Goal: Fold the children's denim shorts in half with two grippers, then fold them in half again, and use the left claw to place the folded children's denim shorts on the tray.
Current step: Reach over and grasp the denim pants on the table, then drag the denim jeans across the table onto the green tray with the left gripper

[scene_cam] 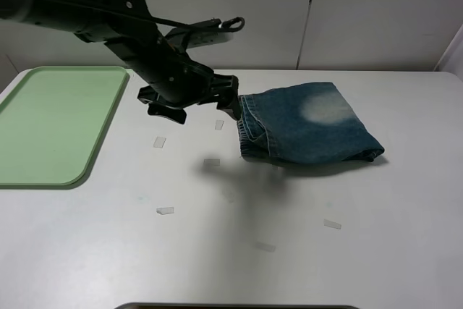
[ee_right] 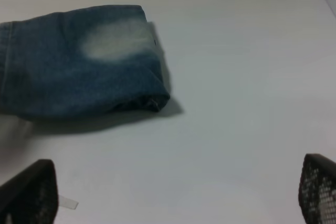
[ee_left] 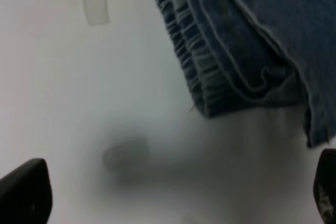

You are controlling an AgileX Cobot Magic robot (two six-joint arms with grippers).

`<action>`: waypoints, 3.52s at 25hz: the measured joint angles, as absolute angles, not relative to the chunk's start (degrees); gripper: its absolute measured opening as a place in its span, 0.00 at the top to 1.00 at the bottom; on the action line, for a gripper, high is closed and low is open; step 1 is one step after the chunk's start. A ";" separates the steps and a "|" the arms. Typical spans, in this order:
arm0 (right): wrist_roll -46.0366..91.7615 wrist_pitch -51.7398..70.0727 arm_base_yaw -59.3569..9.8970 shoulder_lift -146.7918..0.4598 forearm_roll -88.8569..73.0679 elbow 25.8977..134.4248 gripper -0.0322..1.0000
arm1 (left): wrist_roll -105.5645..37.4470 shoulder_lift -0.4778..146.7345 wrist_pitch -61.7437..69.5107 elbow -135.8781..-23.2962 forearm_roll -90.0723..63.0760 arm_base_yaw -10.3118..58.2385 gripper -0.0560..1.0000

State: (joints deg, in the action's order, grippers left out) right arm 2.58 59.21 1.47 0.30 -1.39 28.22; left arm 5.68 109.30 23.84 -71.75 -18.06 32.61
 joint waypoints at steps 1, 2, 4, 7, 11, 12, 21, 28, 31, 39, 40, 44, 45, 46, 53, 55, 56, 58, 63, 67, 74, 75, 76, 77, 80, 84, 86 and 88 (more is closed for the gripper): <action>2.58 59.21 1.47 0.30 -1.39 28.22 0.30 | 7.02 110.83 23.84 -73.31 -16.97 33.21 0.00; 2.58 59.21 1.47 0.30 -1.39 28.22 0.30 | 8.41 112.03 23.84 -74.79 -15.85 33.77 0.00; 2.58 59.21 1.47 0.30 -1.39 28.22 0.30 | 11.15 114.80 23.84 -77.38 -13.62 34.78 0.00; 2.58 59.21 1.47 0.30 -1.39 28.22 0.30 | 16.15 118.41 23.91 -80.83 -9.76 36.22 0.00; 2.58 59.21 1.47 0.30 -1.39 28.22 0.30 | 20.97 122.71 23.91 -85.04 -6.22 37.94 0.00; 2.58 59.21 1.47 0.30 -1.39 28.22 0.30 | 21.80 123.56 23.91 -86.06 -5.71 38.27 0.00; 2.58 59.21 1.47 0.30 -1.39 28.22 0.30 | 25.47 129.91 24.22 -91.31 -4.74 39.77 0.00; 2.58 59.21 1.47 0.30 -1.39 28.22 0.30 | 26.97 132.57 22.64 -92.27 -4.74 40.54 0.00; 2.58 59.21 1.47 0.30 -1.39 28.22 0.30 | 26.97 133.16 21.73 -92.85 -5.53 40.92 0.00; 2.53 59.21 1.47 0.30 -1.39 28.22 0.30 | 26.76 134.26 17.70 -93.31 -5.85 42.37 0.04; 2.53 59.21 1.47 0.30 -1.39 28.22 0.30 | 26.76 134.38 17.41 -93.31 -5.85 42.37 0.06; 2.53 59.21 1.47 0.30 -1.39 28.22 0.30 | 26.50 134.73 16.70 -93.31 -5.90 42.41 0.19; 2.53 59.21 1.47 0.30 -1.39 28.22 0.30 | 26.44 134.80 16.58 -93.31 -5.90 42.41 0.21; 2.53 59.21 1.47 0.30 -1.39 28.22 0.30 | 26.36 134.80 16.50 -93.31 -5.90 42.41 0.25; 2.53 59.21 1.47 0.30 -1.39 28.22 0.30 | 26.60 135.38 16.08 -93.31 -7.24 42.41 0.59; 2.53 59.21 1.47 0.30 -1.39 28.22 0.30 | 26.60 135.38 15.95 -93.31 -7.41 42.41 0.64; 2.53 59.21 1.47 0.30 -1.39 28.22 0.30 | 26.67 135.38 15.95 -93.31 -7.46 42.41 0.64; 2.53 59.21 1.47 0.30 -1.39 28.22 0.30 | 26.73 135.38 15.95 -93.31 -7.46 42.41 0.64; 2.53 59.21 1.47 0.30 -1.39 28.22 0.30 | 26.73 135.38 15.95 -93.31 -7.52 42.41 0.64; 2.53 59.21 1.47 0.30 -1.39 28.22 0.30 | 26.73 135.38 17.95 -93.52 -7.90 41.77 0.64; 2.53 59.21 1.47 0.30 -1.39 28.22 0.30 | 22.15 132.97 29.12 -93.80 -7.59 37.54 0.66; 2.53 59.21 1.47 0.30 -1.39 28.22 0.30 | 21.28 132.39 31.19 -93.74 -6.93 36.89 0.66; 2.53 59.21 1.47 0.30 -1.39 28.22 0.30 | 20.49 131.79 32.71 -93.60 -6.18 36.13 0.67; 2.53 59.21 1.47 0.30 -1.39 28.22 0.30 | 19.63 131.27 34.55 -93.60 -4.98 35.40 0.68; 2.53 59.21 1.47 0.30 -1.39 28.22 0.30 | 18.34 129.21 39.23 -93.50 -0.84 33.49 0.70; 2.53 59.21 1.47 0.30 -1.39 28.22 0.30 | 17.89 126.02 44.42 -93.50 5.65 31.49 0.71; 2.53 59.21 1.47 0.30 -1.39 28.22 0.30 | 17.88 124.36 46.35 -93.50 8.18 30.63 0.71; 2.53 59.21 1.47 0.30 -1.39 28.22 0.30 | 17.83 122.98 47.81 -93.50 9.99 29.56 0.71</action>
State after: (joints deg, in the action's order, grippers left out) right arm 2.53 59.21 1.47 0.30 -1.39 28.22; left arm 17.83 122.98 47.81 -93.50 9.99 29.56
